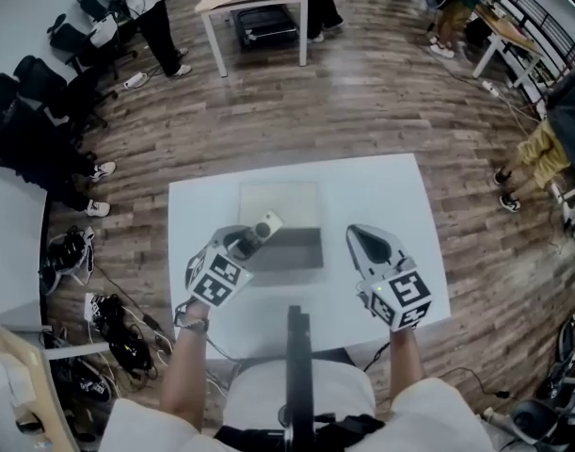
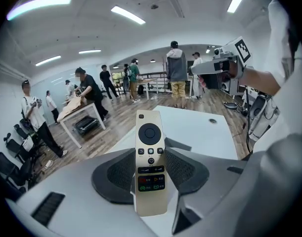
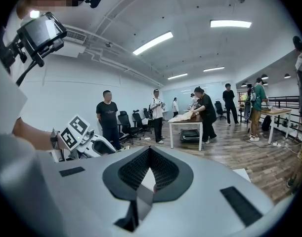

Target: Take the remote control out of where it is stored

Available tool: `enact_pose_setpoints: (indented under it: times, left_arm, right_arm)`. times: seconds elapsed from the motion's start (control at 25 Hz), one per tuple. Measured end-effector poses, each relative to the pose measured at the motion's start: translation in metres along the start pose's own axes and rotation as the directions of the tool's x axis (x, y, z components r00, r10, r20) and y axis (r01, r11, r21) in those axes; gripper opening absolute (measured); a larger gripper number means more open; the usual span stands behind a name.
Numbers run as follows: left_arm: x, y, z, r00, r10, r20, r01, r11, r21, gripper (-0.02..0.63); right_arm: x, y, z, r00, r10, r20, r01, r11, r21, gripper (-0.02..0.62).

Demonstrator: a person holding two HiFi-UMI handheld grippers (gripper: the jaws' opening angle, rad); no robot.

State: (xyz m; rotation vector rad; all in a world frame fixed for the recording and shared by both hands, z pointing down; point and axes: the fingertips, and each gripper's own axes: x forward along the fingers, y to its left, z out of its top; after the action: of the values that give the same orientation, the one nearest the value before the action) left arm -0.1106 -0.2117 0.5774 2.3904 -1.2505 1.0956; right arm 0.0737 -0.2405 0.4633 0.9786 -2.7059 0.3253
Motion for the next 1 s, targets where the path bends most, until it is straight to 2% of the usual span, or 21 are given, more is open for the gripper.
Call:
enact_pose_setpoints:
  times: [0.24, 0.36, 0.6, 0.76, 0.88, 1.0]
  left_arm:
    - [-0.044, 0.005, 0.017, 0.99, 0.097, 0.104, -0.093, 0.995, -0.038, 0.186]
    - [-0.07, 0.011, 0.028, 0.973, 0.146, 0.177, -0.133, 0.988, -0.081, 0.186]
    - [-0.119, 0.023, 0.052, 0.92, 0.247, 0.304, -0.209, 0.966, -0.15, 0.186]
    - [-0.152, 0.031, 0.065, 0.873, 0.303, 0.383, -0.248, 0.951, -0.187, 0.186]
    - [-0.173, 0.029, 0.075, 0.844, 0.317, 0.433, -0.252, 0.946, -0.201, 0.186]
    - [-0.191, 0.029, 0.083, 0.826, 0.312, 0.47, -0.242, 0.948, -0.204, 0.186]
  right_arm:
    - [-0.001, 0.02, 0.024, 0.999, 0.035, 0.037, -0.033, 0.999, -0.04, -0.002]
    - [-0.001, 0.033, 0.043, 0.997, 0.051, 0.061, -0.046, 0.996, -0.076, -0.002]
    - [-0.011, 0.048, 0.077, 0.991, 0.074, 0.112, -0.059, 0.989, -0.133, -0.002]
    - [-0.014, 0.057, 0.092, 0.987, 0.079, 0.137, -0.057, 0.986, -0.156, -0.002]
    - [-0.019, 0.064, 0.097, 0.986, 0.089, 0.144, -0.065, 0.985, -0.159, -0.002]
    - [-0.022, 0.067, 0.102, 0.983, 0.09, 0.158, -0.063, 0.984, -0.166, -0.002]
